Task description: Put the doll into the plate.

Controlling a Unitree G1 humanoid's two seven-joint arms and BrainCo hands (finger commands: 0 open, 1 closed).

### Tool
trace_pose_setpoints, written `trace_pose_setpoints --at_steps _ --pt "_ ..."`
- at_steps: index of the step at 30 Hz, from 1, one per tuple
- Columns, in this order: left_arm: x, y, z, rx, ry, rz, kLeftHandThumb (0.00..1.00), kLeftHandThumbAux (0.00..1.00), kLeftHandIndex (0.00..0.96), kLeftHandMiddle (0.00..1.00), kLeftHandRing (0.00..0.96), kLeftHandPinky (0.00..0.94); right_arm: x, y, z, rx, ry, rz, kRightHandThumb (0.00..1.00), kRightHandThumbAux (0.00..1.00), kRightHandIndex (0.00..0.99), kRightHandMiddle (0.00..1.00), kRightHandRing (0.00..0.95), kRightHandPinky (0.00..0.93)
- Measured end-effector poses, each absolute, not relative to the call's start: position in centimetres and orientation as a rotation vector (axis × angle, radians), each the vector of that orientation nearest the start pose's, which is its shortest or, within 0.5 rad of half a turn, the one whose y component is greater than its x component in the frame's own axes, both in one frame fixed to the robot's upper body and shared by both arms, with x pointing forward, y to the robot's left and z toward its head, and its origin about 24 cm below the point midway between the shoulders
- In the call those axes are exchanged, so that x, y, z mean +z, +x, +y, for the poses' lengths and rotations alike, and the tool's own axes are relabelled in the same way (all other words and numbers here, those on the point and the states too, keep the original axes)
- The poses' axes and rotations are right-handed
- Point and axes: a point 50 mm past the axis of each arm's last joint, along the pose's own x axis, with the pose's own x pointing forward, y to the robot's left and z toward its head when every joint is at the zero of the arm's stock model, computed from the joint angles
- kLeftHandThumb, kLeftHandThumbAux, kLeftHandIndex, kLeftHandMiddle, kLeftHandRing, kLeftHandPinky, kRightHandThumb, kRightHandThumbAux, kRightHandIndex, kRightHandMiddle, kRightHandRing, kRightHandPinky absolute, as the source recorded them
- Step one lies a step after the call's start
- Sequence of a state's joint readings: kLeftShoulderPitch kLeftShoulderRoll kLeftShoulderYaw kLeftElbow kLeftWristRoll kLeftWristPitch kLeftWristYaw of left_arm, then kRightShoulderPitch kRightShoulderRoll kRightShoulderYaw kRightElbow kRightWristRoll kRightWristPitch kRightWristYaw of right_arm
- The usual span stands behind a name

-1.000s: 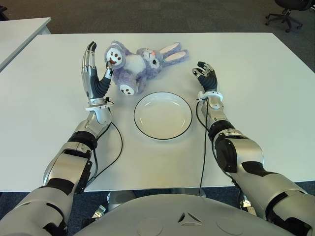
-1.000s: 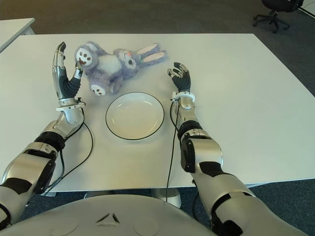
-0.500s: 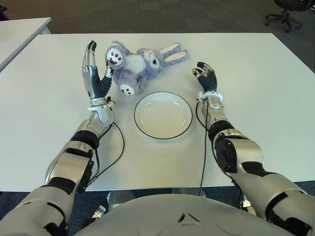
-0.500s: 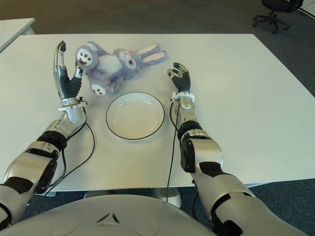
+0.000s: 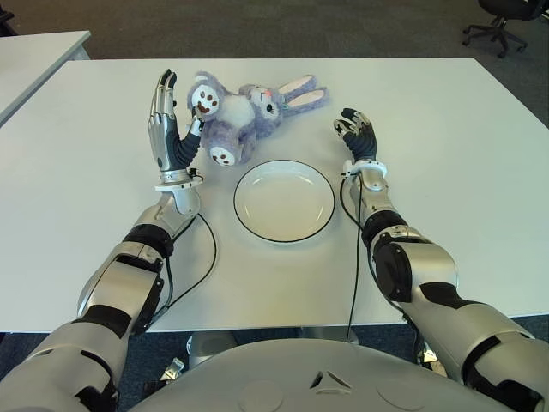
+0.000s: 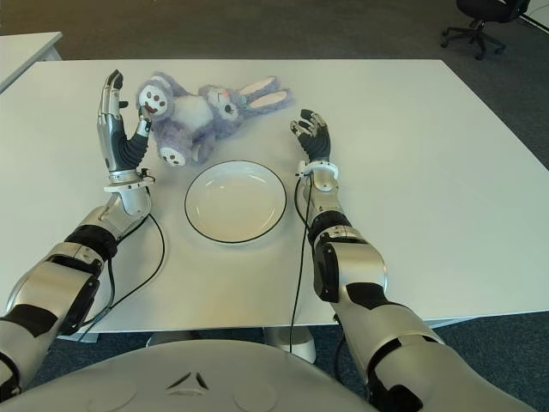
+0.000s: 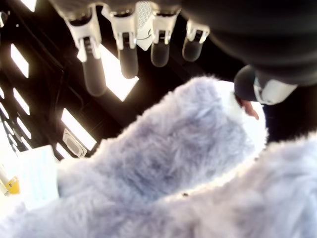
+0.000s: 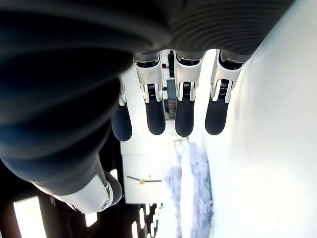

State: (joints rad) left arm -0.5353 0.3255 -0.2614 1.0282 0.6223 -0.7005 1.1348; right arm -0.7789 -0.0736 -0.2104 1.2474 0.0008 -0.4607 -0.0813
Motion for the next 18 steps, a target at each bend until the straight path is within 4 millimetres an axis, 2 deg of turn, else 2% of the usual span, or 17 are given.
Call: trace_pose_setpoints --at_steps 8,18 --pt "4.77 30.77 18.5 0.414 0.742 -0.648 0.538 0.214 0.04 0.052 0.054 0.086 4.06 36.52 -15.04 -0.088 0.016 0.029 0.436 0.752 0.216 0.177 0.173 0.224" --pt "4.94 30.59 18.35 0.364 0.764 -0.686 0.498 0.214 0.016 0.03 0.025 0.078 4.19 36.59 -14.96 -0.086 0.017 0.023 0.463 0.757 0.214 0.182 0.174 0.223"
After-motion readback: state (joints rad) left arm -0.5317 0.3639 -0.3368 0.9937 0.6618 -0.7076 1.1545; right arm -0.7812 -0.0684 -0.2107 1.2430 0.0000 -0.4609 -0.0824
